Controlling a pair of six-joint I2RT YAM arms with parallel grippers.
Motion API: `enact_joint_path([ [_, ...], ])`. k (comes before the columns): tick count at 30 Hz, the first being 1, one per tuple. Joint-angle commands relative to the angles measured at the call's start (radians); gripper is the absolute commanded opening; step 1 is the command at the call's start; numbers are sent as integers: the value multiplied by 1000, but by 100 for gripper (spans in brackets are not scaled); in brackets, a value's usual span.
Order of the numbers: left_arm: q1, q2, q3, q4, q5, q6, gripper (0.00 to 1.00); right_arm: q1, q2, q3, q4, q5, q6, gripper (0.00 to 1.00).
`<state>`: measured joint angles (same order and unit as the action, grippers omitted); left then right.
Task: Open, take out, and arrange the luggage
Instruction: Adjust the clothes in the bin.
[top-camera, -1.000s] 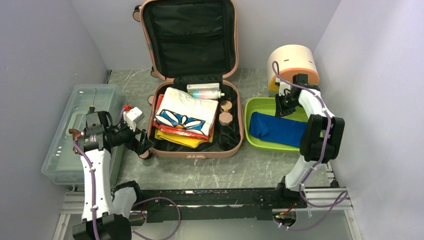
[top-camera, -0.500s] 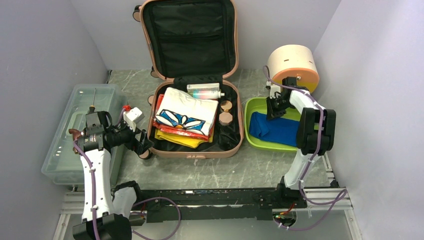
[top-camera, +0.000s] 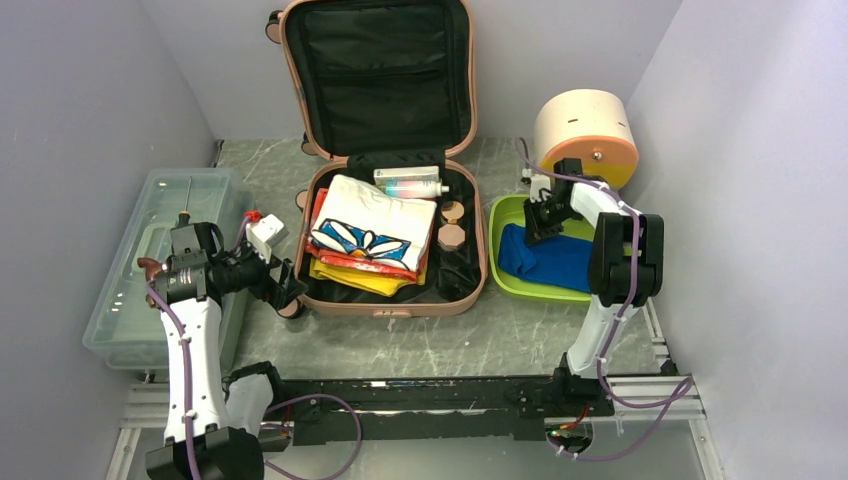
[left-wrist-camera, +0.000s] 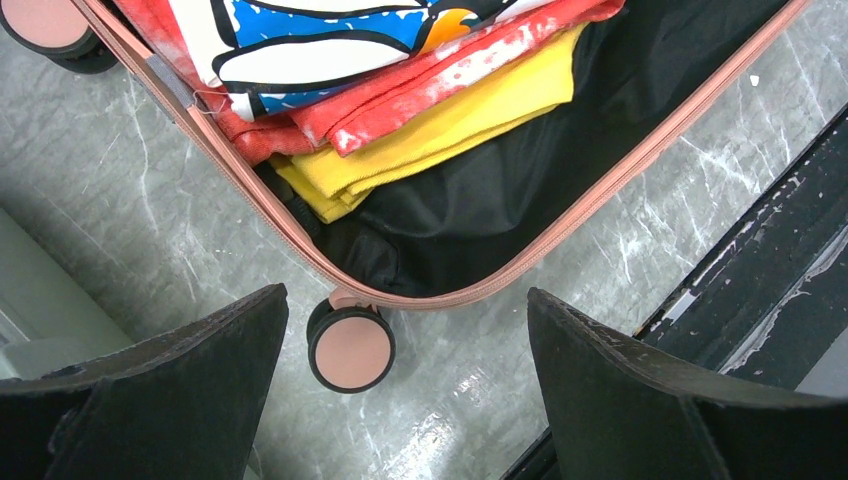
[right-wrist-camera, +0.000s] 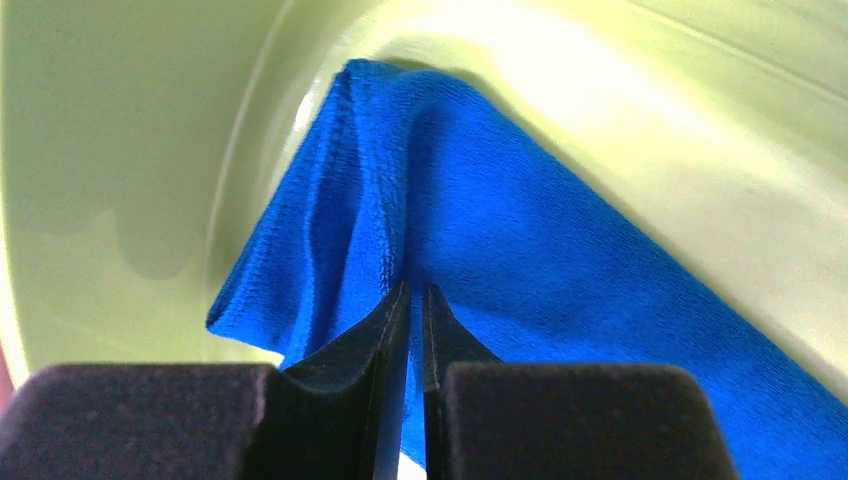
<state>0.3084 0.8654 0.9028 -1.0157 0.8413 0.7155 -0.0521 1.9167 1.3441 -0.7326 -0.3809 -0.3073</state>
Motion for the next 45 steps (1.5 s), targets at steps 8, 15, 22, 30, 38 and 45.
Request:
enact_joint_path([
  [8,9,-12,-8,-11,42,19,95,59,-17,1,-54,-113,-45,11],
  [15,9,-11,-8,-11,42,19,95,108,-13,25,-82,-122,-41,11],
  [22,9,-10,-7,-12,42,20,95,134,-23,59,-123,-135,-39,12],
  [30,11,-4,-7,-11,43,22,95,136,-266,100,-129,-11,-11,21],
  [38,11,-8,-11,-4,35,16,95,137,-522,111,-75,-133,-7,100],
  [45,12,-1,0,-18,56,41,99,139,-615,-42,173,-523,142,100],
])
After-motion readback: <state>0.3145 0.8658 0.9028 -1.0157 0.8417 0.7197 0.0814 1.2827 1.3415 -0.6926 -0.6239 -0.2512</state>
